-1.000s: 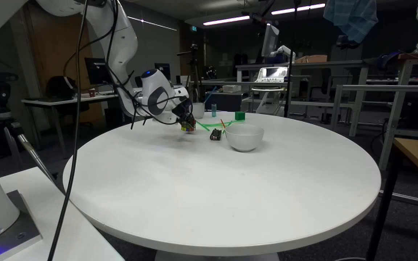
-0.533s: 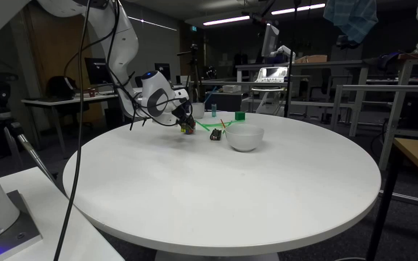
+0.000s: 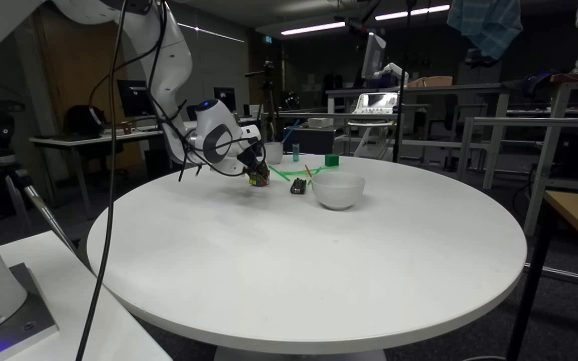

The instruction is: Place the Rubik's cube in the middle of the table

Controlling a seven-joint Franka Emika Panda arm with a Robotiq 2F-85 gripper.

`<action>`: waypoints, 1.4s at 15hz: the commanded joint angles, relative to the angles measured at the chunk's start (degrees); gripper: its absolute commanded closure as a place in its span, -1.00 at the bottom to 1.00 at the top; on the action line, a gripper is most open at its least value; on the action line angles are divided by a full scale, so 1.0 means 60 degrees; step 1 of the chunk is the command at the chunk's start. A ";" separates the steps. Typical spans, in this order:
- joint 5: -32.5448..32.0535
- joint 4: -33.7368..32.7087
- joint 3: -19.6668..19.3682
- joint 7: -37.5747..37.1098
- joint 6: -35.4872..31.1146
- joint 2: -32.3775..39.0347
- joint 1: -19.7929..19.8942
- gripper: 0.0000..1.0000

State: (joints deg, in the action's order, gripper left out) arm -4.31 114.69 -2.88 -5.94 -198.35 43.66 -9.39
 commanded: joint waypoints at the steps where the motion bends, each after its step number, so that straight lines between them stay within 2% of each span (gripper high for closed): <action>1: 0.0208 -0.0182 0.0284 0.0466 0.0014 0.0113 0.0282 0.30; 5: 0.0197 -0.0164 0.0319 0.0483 0.0014 0.0095 0.0321 0.30; 6: 0.0320 0.0005 0.0276 0.0410 0.0011 -0.0012 0.0220 -0.20; 21: 0.0320 0.0005 0.0277 0.0412 0.0011 -0.0012 0.0220 -0.20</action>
State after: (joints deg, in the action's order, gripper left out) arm -4.31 114.65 -2.42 -5.81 -198.35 43.67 -8.89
